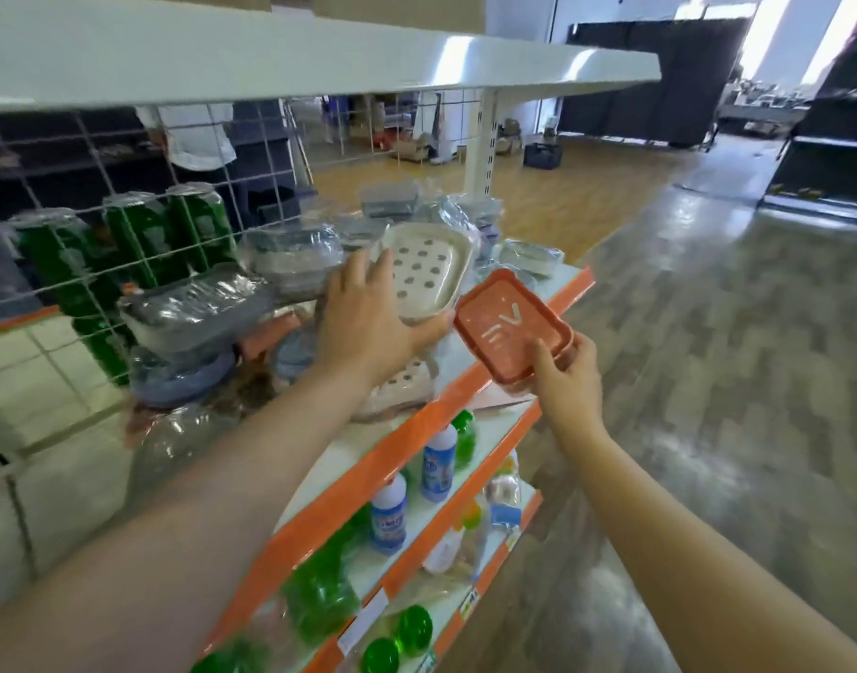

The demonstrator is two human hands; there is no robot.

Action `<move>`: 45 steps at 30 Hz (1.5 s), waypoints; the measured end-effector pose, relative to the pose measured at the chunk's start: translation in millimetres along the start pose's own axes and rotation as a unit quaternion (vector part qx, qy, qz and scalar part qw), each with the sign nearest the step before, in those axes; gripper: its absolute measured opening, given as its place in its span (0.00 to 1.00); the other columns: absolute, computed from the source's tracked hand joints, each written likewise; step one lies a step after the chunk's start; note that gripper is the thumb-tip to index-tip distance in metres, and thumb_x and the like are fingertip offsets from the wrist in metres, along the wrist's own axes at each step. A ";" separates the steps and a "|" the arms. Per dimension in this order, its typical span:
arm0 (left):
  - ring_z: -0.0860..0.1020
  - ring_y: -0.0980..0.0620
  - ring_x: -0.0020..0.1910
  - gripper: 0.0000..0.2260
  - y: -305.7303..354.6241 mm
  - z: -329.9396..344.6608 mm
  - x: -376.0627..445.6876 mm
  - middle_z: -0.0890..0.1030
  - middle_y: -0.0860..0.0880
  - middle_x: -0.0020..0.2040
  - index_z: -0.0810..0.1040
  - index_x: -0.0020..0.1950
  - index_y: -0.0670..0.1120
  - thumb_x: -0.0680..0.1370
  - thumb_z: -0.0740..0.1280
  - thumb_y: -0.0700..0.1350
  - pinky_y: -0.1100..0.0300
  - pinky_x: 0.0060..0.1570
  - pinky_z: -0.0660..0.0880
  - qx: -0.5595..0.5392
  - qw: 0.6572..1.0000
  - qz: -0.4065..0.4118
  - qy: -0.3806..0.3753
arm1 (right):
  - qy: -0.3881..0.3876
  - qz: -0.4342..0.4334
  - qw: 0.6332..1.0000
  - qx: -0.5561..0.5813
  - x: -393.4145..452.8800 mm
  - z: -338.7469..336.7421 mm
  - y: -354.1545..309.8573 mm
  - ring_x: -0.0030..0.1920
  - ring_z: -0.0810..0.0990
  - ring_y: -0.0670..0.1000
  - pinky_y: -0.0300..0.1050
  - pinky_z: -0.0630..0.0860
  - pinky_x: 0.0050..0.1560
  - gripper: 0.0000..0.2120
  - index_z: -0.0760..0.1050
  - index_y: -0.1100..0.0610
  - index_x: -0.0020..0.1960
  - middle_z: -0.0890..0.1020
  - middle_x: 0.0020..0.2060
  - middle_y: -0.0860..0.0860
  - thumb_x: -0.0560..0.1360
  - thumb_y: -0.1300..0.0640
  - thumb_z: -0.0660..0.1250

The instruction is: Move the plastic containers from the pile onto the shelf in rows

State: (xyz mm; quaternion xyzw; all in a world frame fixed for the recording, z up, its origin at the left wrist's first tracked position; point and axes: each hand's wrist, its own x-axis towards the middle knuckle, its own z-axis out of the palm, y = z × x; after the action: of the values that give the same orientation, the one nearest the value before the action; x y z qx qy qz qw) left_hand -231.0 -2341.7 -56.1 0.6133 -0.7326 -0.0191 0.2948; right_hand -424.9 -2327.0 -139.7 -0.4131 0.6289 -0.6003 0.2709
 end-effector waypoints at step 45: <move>0.48 0.43 0.76 0.47 122.6 267.0 219.7 0.44 0.43 0.78 0.46 0.78 0.46 0.70 0.64 0.68 0.52 0.73 0.49 0.134 0.972 -0.191 -0.012 | -0.250 -0.025 0.960 -0.123 401.4 14.2 80.7 0.55 0.73 0.51 0.40 0.66 0.56 0.21 0.70 0.58 0.66 0.70 0.61 0.56 0.78 0.47 0.63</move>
State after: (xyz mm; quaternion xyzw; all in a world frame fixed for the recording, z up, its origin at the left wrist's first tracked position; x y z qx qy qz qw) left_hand -477.6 -2600.4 -139.0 0.7755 -0.6012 0.0161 0.1920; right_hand -634.2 -2678.7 -158.3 -0.5961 0.5995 -0.4021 0.3517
